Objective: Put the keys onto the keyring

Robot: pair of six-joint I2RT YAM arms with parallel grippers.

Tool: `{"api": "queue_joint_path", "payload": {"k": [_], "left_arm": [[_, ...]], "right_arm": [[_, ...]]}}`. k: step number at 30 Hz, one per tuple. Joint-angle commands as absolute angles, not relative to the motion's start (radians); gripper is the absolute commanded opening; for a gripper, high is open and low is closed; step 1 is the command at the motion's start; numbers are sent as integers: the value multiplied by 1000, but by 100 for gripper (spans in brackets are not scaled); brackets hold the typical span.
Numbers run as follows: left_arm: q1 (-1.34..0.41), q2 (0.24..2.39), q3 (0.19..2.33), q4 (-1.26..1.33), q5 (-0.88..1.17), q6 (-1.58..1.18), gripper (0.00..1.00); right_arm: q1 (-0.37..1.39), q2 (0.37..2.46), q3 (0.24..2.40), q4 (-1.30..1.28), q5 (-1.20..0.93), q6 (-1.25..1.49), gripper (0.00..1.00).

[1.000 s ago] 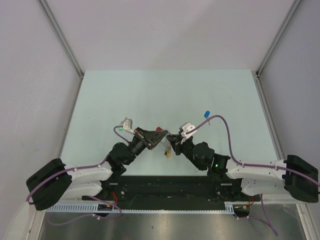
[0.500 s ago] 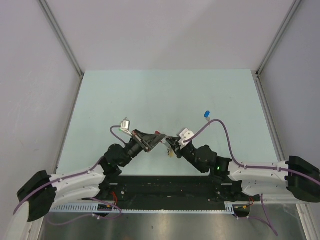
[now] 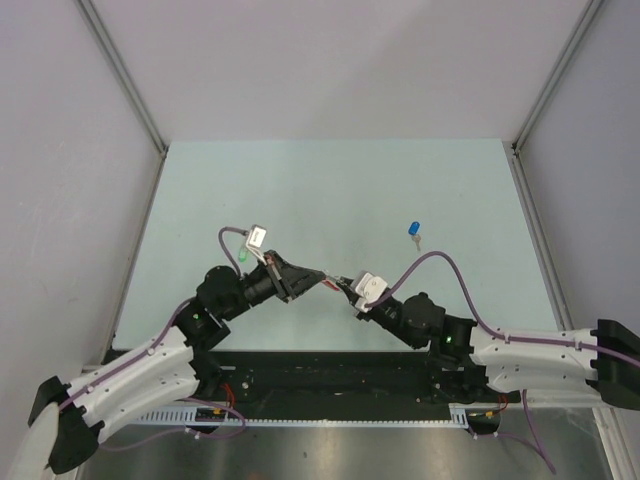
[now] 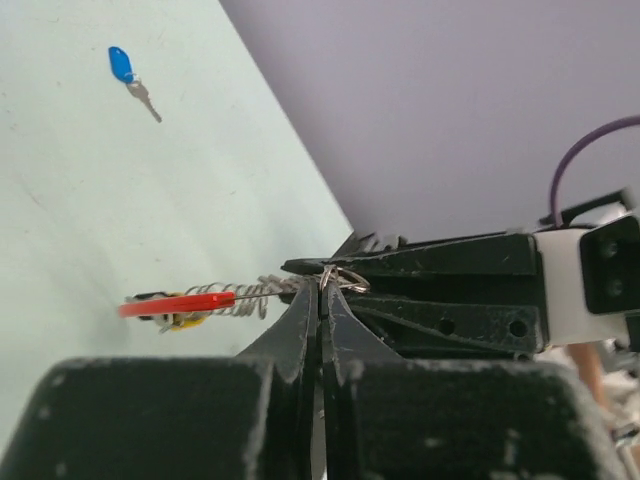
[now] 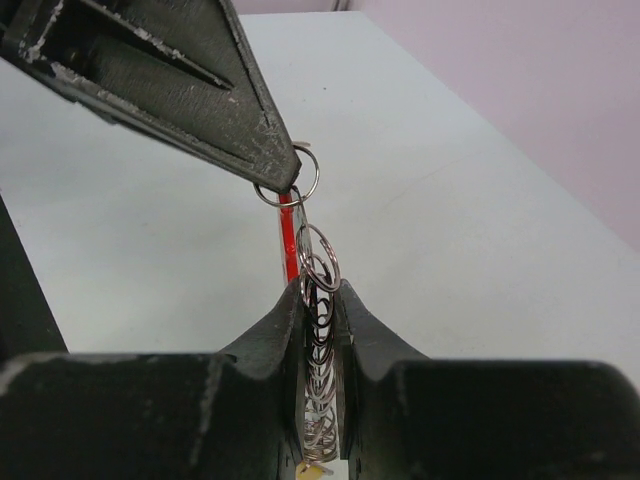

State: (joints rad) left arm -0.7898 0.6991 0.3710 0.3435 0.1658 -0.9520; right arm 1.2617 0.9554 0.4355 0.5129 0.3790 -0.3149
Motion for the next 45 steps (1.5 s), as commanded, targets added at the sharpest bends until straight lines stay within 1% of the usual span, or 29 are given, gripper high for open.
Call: {"api": "queue_joint_path", "payload": {"k": [1, 3, 6, 7, 10, 15, 17, 20, 23, 24, 25, 26, 27, 29, 30, 36, 40, 45], "left_arm": [[-716, 726, 466, 167, 211, -729, 0], [-713, 732, 485, 158, 218, -674, 0], [-712, 738, 492, 181, 221, -600, 0], [-713, 738, 491, 196, 221, -580, 1], [-713, 744, 468, 288, 244, -519, 0], [-713, 775, 410, 463, 294, -446, 0], [-713, 794, 387, 539, 307, -425, 0], [-713, 811, 348, 658, 342, -396, 0], [-713, 836, 310, 771, 354, -385, 0], [-713, 851, 305, 797, 362, -385, 0], [-713, 860, 296, 820, 364, -391, 1], [-713, 870, 295, 865, 365, -394, 0], [-713, 891, 295, 886, 371, -400, 0], [-713, 910, 295, 949, 383, -417, 0], [-713, 923, 296, 971, 385, -425, 0], [-713, 1012, 290, 1153, 405, -494, 1], [-713, 1072, 299, 1244, 428, -544, 1], [-713, 1133, 308, 1330, 451, -575, 1]], "right_arm": [[1272, 893, 428, 483, 466, -417, 0], [1275, 887, 429, 463, 451, -433, 0], [1279, 882, 433, 413, 419, -422, 5], [1278, 874, 434, 387, 401, -411, 11], [1278, 850, 446, 319, 348, -365, 21], [1263, 792, 528, 158, 259, -259, 32], [1243, 767, 555, 94, 218, -189, 33], [1165, 733, 586, 74, 144, -91, 32], [1020, 718, 594, 106, 11, -13, 31], [979, 721, 594, 139, -89, -5, 31], [897, 727, 594, 159, -141, 32, 31], [862, 736, 594, 181, -191, 73, 31], [827, 767, 594, 228, -290, 99, 30], [747, 804, 594, 282, -385, 142, 30], [729, 839, 594, 332, -467, 176, 30], [652, 948, 592, 500, -664, 251, 29], [617, 1006, 588, 604, -735, 330, 28], [588, 1060, 584, 696, -772, 374, 27]]}}
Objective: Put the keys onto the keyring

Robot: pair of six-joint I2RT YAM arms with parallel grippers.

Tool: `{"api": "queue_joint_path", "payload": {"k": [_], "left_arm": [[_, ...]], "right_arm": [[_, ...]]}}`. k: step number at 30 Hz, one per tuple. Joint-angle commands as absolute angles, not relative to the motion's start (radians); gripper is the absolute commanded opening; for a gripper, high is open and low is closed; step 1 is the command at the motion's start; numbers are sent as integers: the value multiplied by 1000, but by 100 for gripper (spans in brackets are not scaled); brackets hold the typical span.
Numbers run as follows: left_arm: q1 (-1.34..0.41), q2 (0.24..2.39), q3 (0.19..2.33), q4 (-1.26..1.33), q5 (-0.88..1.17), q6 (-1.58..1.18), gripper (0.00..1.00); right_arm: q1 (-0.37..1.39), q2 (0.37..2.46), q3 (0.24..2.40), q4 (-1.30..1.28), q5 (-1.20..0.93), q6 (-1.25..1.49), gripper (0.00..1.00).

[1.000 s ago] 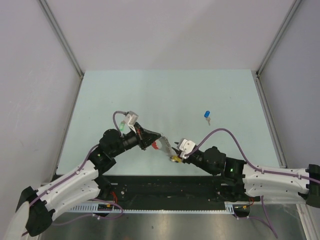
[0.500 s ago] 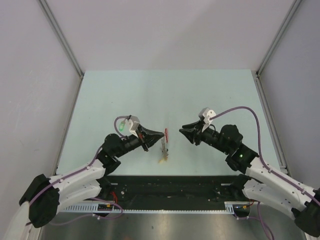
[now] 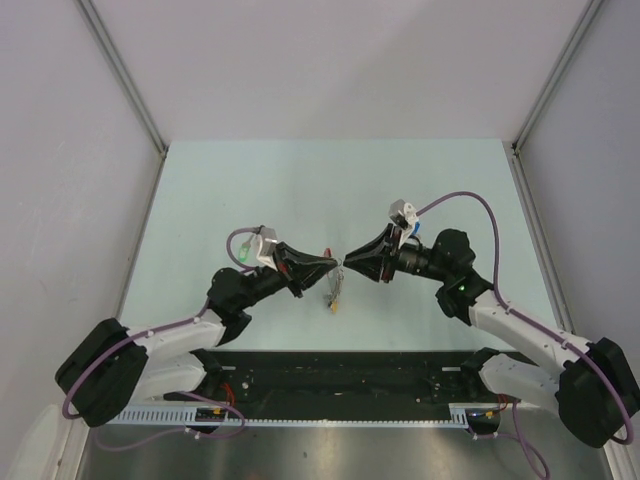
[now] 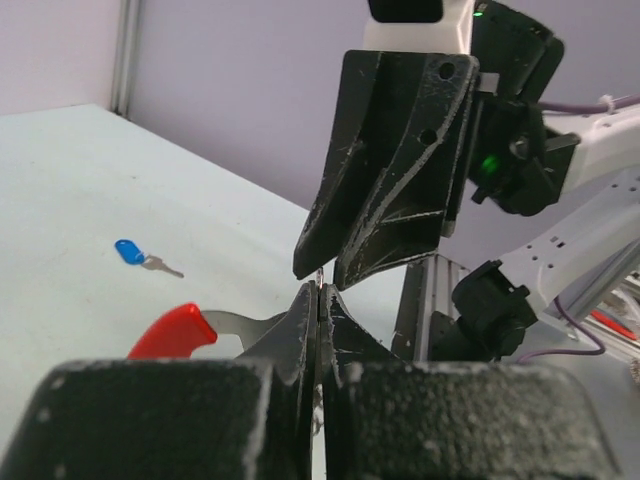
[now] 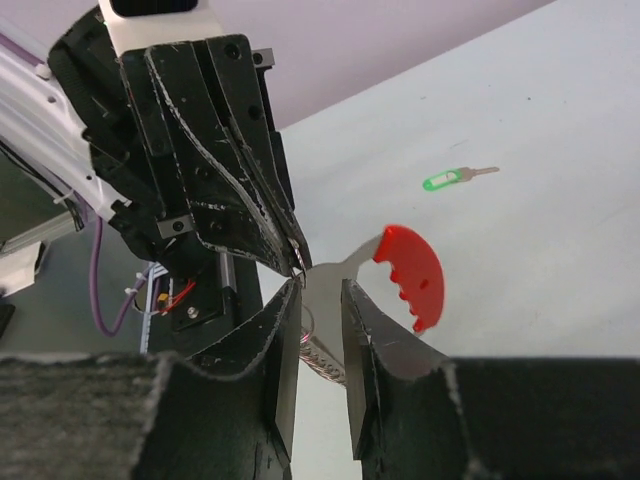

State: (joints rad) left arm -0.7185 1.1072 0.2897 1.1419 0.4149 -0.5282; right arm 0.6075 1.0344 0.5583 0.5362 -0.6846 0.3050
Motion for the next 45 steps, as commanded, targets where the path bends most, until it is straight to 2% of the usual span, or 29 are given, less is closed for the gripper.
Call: {"api": "queue_joint_path", "payload": {"k": [1, 10, 18, 31, 45], "left_arm": [[-713, 1140, 314, 1344, 453, -584, 0], [-713, 1180, 341, 1384, 463, -612, 0], [-713, 1192, 341, 1439, 459, -643, 0], [-713, 1144, 328, 1419, 419, -632, 1], [-715, 1198, 339, 1511, 428, -690, 0]], "right_arm": [[584, 1063, 584, 704, -776, 385, 26], [572, 1101, 584, 770, -825, 413, 23], [574, 1124, 584, 787, -839, 422, 16], [557, 1129, 558, 808, -861, 439, 16], [561, 1163, 557, 902, -894, 494, 16]]}}
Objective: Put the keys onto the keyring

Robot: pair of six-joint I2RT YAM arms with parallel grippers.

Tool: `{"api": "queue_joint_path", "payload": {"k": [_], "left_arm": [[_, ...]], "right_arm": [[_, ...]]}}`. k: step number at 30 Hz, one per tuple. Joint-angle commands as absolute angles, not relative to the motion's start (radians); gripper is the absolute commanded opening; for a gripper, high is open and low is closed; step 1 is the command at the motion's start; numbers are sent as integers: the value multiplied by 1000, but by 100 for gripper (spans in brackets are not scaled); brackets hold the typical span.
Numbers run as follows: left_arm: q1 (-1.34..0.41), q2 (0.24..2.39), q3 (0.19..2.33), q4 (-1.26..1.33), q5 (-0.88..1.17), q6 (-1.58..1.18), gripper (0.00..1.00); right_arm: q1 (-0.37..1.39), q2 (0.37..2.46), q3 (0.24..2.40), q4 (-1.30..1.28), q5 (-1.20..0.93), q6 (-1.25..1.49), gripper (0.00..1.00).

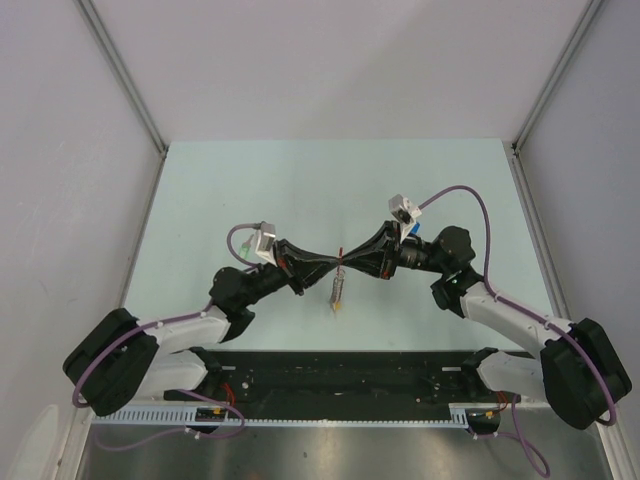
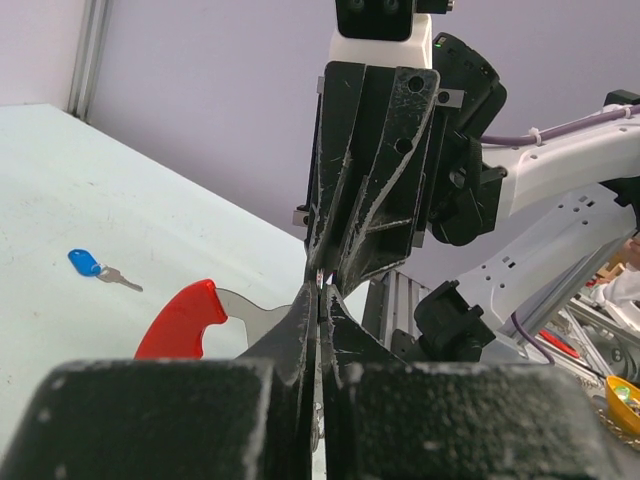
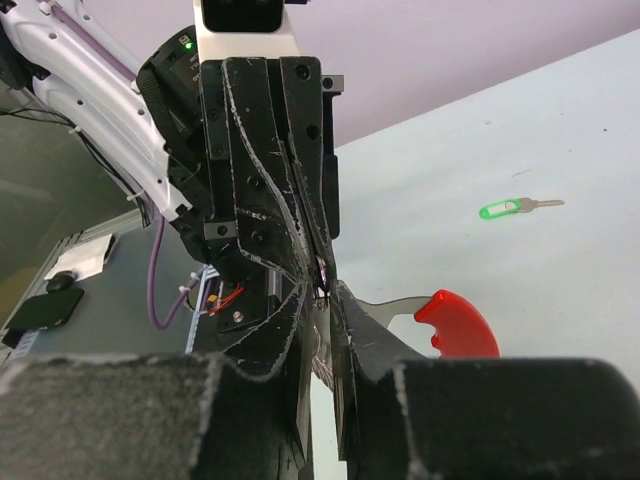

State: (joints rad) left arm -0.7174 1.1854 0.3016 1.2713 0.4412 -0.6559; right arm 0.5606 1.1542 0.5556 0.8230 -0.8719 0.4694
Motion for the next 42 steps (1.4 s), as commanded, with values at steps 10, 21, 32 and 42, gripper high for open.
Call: {"api": "queue_joint_path", "payload": {"k": [10, 21, 32, 42], "left_arm": [[-715, 1192, 334, 1546, 405, -699, 0], [-709, 1095, 334, 1343, 428, -647, 23], [-661, 813, 581, 298, 422, -291, 58], [-660, 903, 954, -307, 532, 130, 72]], "right_arm": [[571, 1180, 558, 902, -910, 495, 13], [545, 1106, 589, 777, -905, 393, 0], [541, 997, 784, 134, -818, 43, 0], [541, 1051, 977, -213, -873, -168, 0]]}}
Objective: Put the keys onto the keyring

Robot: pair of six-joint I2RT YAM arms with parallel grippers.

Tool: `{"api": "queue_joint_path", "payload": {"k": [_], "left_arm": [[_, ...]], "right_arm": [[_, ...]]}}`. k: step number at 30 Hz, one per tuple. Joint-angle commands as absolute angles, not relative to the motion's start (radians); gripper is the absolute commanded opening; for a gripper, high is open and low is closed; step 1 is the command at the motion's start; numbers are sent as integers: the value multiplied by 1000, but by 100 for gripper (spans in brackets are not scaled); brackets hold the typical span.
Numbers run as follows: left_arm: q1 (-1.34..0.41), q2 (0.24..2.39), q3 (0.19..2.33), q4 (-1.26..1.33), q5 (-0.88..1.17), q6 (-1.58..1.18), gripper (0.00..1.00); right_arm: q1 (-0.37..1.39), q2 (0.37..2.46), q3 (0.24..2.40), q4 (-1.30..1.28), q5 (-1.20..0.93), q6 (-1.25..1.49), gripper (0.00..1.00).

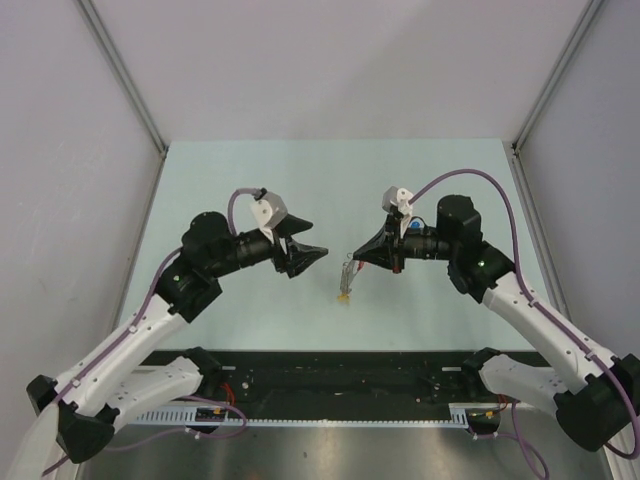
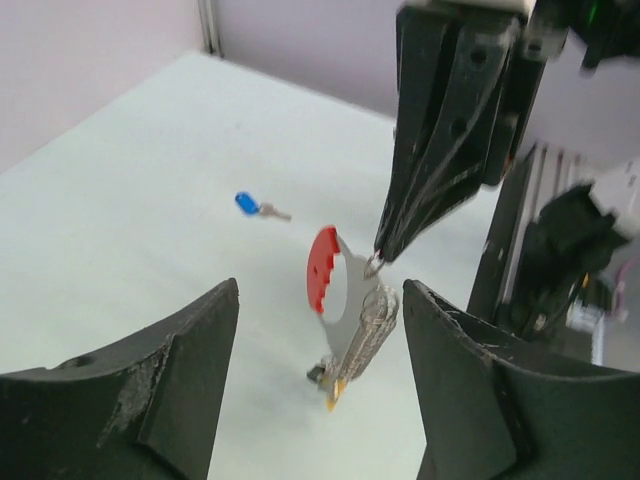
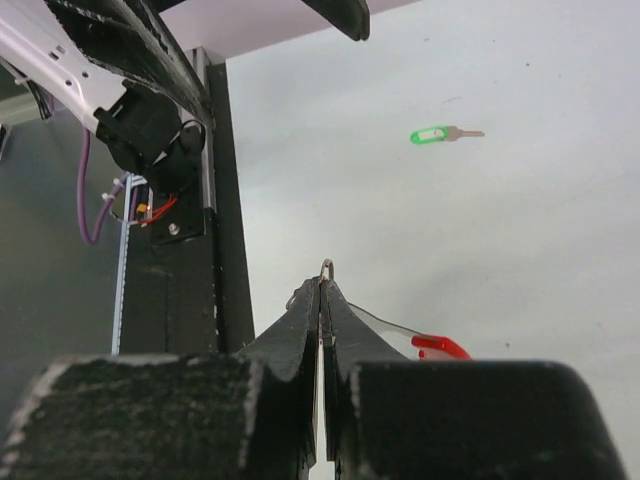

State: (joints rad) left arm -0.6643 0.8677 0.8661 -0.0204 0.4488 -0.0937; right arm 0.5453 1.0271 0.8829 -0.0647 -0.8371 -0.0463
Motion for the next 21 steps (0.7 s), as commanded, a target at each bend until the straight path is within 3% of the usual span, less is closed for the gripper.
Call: {"api": "queue_joint_path", "payload": {"k": [1, 9, 21], "left_arm": [[-660, 914, 963, -327, 552, 184, 72], [-660, 995, 997, -313, 748, 307, 67], [-663, 1025, 957, -268, 850, 319, 44]], "right_arm": [[543, 1058, 1000, -230, -877, -182, 0], [564, 1124, 1077, -316, -920, -282, 0], [675, 1229, 1154, -364, -887, -377, 0]]}}
